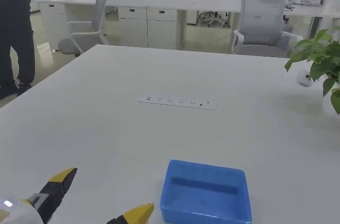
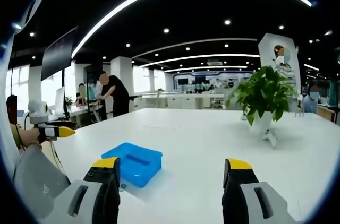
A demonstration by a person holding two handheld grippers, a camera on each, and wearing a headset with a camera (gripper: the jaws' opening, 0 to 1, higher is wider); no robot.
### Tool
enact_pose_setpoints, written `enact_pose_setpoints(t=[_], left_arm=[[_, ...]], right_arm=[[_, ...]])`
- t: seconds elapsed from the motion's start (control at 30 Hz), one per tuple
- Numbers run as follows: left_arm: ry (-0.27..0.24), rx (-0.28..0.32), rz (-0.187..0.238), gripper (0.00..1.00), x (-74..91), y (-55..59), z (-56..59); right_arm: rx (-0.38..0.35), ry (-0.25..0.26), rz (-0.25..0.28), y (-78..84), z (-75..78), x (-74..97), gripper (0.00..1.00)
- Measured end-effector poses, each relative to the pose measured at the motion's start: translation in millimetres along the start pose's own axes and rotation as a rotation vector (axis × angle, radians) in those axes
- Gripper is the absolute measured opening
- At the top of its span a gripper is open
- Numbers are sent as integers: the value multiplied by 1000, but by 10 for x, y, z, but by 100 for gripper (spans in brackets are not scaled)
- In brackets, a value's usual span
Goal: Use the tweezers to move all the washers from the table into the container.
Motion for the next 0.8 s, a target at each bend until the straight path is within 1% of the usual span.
enact_pose_setpoints(t=[0.07,0.1,0.17,0.2,0.27,0.33,0.37,0.4,0.43,0.47,0.53,0.57,0.6,0.63,0.67,0.7,0.73,0.77,0.8], left_arm=[[11,-19,-34,98,-22,48,22],[16,-22,-62,98,-30,89,34],[26,-31,-93,99,-48,134,52],[36,-15,-112,99,-59,173,62],[52,3,-135,99,-69,225,72],[65,10,-153,99,-70,255,91],[78,0,-168,99,-72,277,111],[86,-12,-183,96,-73,287,129],[107,-41,-186,93,-85,275,171],[129,-51,-194,89,-95,280,213],[182,-69,-231,82,-119,327,307],[219,-61,-281,79,-124,407,371],[241,-61,-304,75,-131,443,408],[258,-76,-322,72,-140,471,434],[296,-91,-368,67,-143,544,483],[326,-78,-411,62,-136,619,519],[389,-47,-474,58,-130,741,587],[407,-42,-496,52,-125,779,602],[400,-13,-557,49,-112,883,575]], right_arm=[[22,-3,-20,43,-14,-11,79],[37,-8,-32,67,-27,-14,80],[57,-13,-47,97,-45,-20,80],[67,-17,-57,118,-54,-23,80],[78,-31,-87,163,-83,-29,81],[77,-30,-127,208,-85,-28,84],[86,-30,-136,206,-77,-22,83],[111,-25,-141,204,-58,-13,80],[129,-23,-148,194,-48,-7,77],[131,-32,-154,189,-60,-8,75],[133,-59,-178,181,-123,-22,71],[150,-100,-201,190,-210,-21,62],[159,-144,-210,190,-297,-17,51],[182,-185,-217,191,-401,-30,41],[198,-209,-222,201,-470,-46,31],[212,-233,-231,225,-541,-66,27],[224,-259,-252,268,-612,-79,26],[248,-293,-278,341,-704,-102,24],[263,-313,-288,384,-765,-119,23]])
Point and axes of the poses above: the centre of the closed fingertips' face, and the gripper's own axes: x roughly backward along the fingers, z roughly to its right, y roughly out of its underside, the point moved 1 cm from there along x, roughly backward along the fingers, and after that the axes turned 14 degrees about y, right-handed, at the moved point
